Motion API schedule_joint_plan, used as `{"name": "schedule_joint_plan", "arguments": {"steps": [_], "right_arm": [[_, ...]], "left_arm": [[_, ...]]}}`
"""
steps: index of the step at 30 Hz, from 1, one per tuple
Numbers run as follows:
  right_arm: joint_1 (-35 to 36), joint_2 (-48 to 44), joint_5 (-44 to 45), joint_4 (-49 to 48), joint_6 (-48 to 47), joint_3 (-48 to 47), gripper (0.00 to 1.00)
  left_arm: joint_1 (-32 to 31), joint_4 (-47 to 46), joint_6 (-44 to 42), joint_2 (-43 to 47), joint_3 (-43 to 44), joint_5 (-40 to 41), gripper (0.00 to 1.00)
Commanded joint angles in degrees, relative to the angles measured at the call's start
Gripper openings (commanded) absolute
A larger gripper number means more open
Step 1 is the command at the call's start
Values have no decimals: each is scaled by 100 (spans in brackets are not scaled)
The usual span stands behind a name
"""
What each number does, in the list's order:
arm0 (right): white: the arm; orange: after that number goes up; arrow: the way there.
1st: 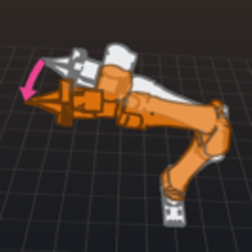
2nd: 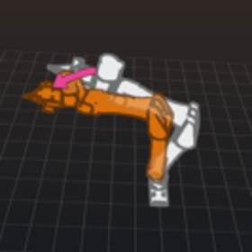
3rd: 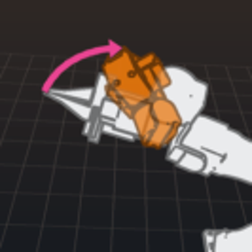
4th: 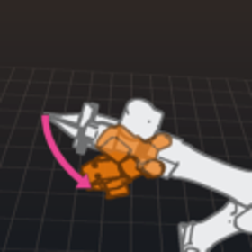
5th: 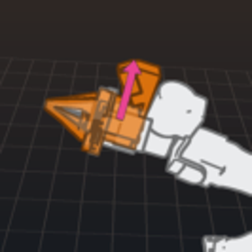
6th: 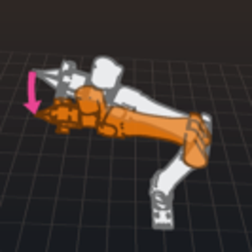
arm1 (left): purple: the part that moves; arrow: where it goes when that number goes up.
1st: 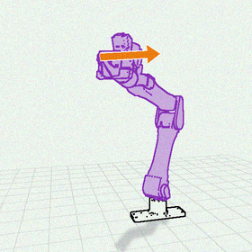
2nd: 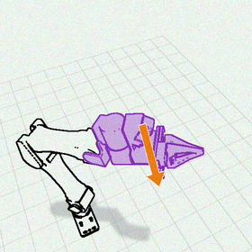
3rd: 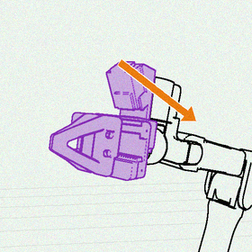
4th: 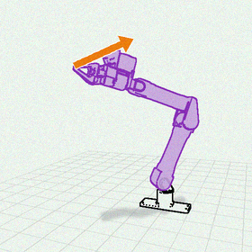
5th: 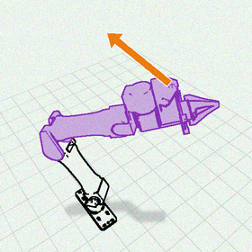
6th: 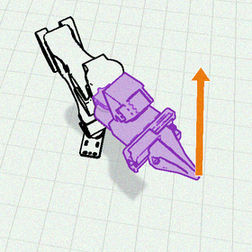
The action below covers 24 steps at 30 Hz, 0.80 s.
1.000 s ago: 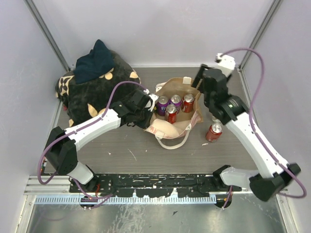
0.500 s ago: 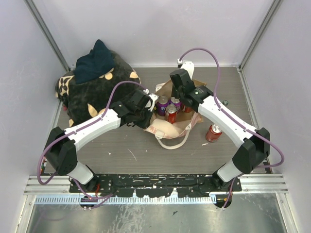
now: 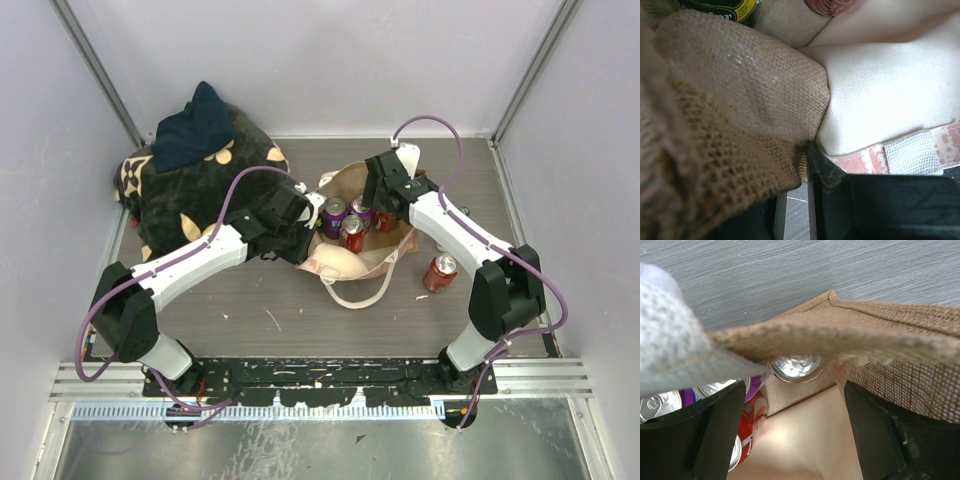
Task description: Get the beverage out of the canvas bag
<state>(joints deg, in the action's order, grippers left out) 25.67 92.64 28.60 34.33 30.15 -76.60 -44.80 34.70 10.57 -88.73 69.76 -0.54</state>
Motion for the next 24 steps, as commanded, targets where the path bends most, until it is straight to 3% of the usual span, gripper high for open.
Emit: {"name": "schedule_joint_plan", "arguments": {"steps": [1,11,24], "right_arm": [[-44,18,233,-100,346,51,88],[-53,97,848,-137,1048,181,89],[-122,763,666,-116,1247,120,83]], "left_arm": [[-21,-102,-81,20,-102,-23,26],[-21,-91,-70,26,-121,1,27],[-20,-7,-62,62,-147,12,27]]}}
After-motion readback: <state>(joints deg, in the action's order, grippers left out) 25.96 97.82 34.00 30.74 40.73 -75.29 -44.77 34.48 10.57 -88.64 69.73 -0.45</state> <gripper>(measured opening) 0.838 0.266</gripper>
